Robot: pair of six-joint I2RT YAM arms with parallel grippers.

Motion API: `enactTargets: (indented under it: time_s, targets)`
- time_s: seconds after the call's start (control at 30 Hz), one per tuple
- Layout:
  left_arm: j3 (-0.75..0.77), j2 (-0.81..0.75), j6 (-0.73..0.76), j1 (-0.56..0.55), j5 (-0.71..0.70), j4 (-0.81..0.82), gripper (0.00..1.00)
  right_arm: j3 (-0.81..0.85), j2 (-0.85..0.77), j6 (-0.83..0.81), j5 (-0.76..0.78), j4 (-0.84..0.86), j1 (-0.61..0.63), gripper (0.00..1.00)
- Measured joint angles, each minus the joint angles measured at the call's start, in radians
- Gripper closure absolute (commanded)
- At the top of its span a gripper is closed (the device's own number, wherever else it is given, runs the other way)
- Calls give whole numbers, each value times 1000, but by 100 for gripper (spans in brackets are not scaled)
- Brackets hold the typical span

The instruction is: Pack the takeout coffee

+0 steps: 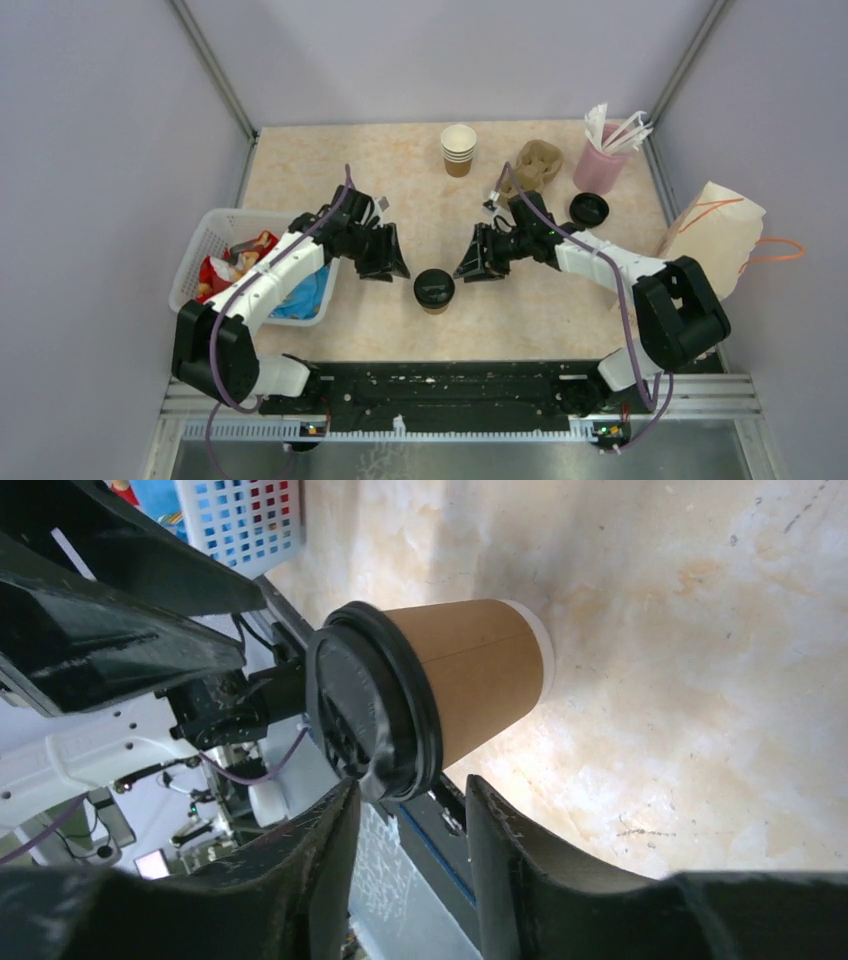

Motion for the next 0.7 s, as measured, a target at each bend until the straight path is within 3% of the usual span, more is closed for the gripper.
enactTargets:
  time_s: [0.03,0.13,0.27,0.37,0.5,0.7]
  targets:
    - [21,-5,5,4,0,-8,32,11,-10,-11,3,-26,0,49]
    - [46,-22,11,10,25,8,21,18,-47,-20,-10,-64,3,33]
    - [47,2,18,14,121,83,19,-49,-97,51,-30,5,41,27]
    - [65,80,34,14,184,127,25,-111,-104,129,-37,78,83,30]
    - [69,182,45,16,233,177,35,-133,-82,201,-27,148,123,50]
    - [50,211,46,16,255,230,48,-131,-22,232,14,187,132,60]
